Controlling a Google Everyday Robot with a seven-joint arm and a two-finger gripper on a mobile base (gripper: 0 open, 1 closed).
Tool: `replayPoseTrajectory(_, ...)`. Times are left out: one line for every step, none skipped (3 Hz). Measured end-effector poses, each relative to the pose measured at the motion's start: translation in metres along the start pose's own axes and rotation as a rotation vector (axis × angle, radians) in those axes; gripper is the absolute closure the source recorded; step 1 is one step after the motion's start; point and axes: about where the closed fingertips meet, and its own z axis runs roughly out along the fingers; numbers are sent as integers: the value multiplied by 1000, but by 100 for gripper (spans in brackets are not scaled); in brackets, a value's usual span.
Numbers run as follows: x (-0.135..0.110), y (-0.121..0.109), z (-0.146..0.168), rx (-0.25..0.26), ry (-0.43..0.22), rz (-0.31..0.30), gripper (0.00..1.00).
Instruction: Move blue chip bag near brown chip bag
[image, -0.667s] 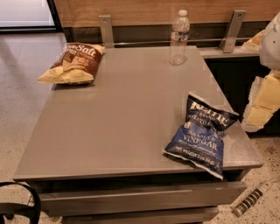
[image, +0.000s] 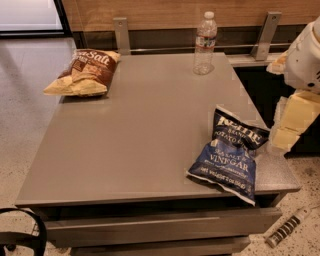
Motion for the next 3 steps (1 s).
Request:
replayPoseTrajectory(7, 4, 39, -89, 22, 38, 0)
replayPoseTrajectory(14, 10, 77, -157, 41, 82, 0)
replayPoseTrajectory(17, 19, 106, -204, 26, 114, 0)
